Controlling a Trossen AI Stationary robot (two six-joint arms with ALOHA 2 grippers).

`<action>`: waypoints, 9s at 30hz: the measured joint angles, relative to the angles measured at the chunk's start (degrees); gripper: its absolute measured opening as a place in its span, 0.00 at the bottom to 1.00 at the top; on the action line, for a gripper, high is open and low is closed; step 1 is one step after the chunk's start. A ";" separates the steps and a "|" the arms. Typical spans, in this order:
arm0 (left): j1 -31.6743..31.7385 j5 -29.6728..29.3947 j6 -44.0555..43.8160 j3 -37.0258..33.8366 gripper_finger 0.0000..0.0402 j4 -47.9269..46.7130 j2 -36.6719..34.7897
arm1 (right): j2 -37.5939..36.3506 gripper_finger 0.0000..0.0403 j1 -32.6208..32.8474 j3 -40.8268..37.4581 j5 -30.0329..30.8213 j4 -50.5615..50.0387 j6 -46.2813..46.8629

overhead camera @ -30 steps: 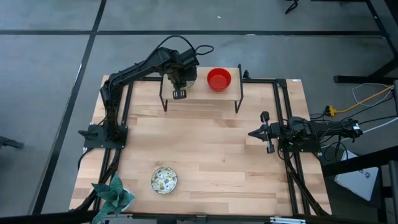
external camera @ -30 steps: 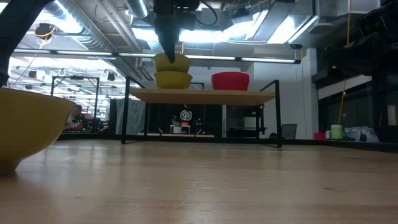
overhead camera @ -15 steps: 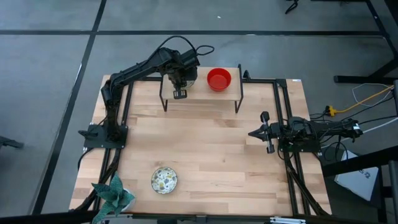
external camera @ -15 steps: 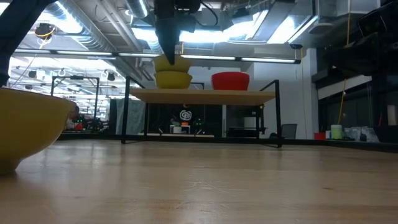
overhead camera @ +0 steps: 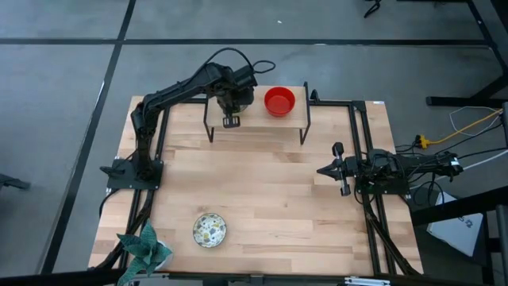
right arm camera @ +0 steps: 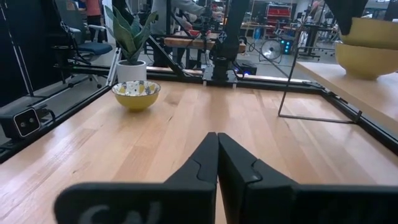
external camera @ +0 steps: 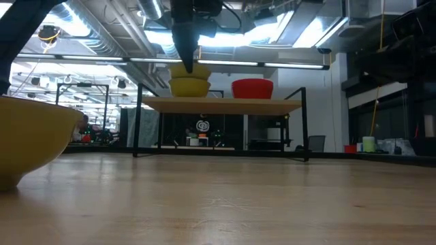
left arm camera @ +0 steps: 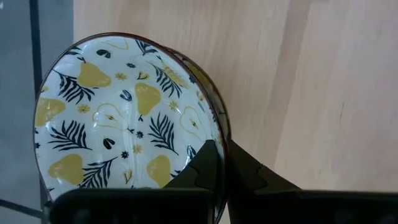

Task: Pick & Place Mini bowls
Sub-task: Stack the right white patterned bowl on top of the white patterned bowl on the shelf

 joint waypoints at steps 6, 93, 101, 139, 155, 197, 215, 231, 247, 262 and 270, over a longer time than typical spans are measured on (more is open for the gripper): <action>0.00 1.57 -0.48 0.00 0.01 -0.41 0.00 | 0.00 0.01 0.00 0.00 -0.02 0.00 0.42; 3.58 11.95 -0.78 -33.83 0.01 40.31 -37.91 | -0.02 0.01 -0.01 -0.02 0.09 0.07 0.59; 4.20 12.57 1.19 -33.92 0.01 40.05 -31.30 | -0.02 0.01 0.00 -0.02 0.09 0.07 0.64; 4.87 12.25 2.87 -47.69 0.01 49.98 -32.78 | -0.02 0.01 -0.02 -0.02 0.51 0.04 0.68; 4.87 9.99 4.96 -47.69 0.01 46.08 -29.68 | 0.00 0.01 -0.01 -0.02 0.53 0.07 0.50; 4.87 9.92 3.91 -47.67 0.04 44.66 -29.75 | 0.00 0.01 -0.02 -0.02 0.53 0.07 0.71; 4.90 8.24 2.53 -47.65 0.17 44.38 -29.81 | -0.02 0.01 -0.01 -0.02 0.53 0.07 0.71; 4.40 9.76 1.36 -44.13 0.19 43.67 -29.81 | -0.01 0.01 0.00 -0.02 0.53 0.07 0.53; 1.90 -2.19 -11.83 -42.17 0.07 43.75 -30.14 | -0.02 0.01 -0.02 -0.02 0.53 0.07 1.86; -4.98 -25.94 -26.19 -55.98 0.00 63.29 -30.08 | -0.01 0.01 -0.02 -0.02 0.53 0.07 1.96; -5.01 -25.63 -28.76 -56.13 0.00 63.24 -30.08 | 0.00 0.01 -0.01 -0.02 0.53 0.07 1.88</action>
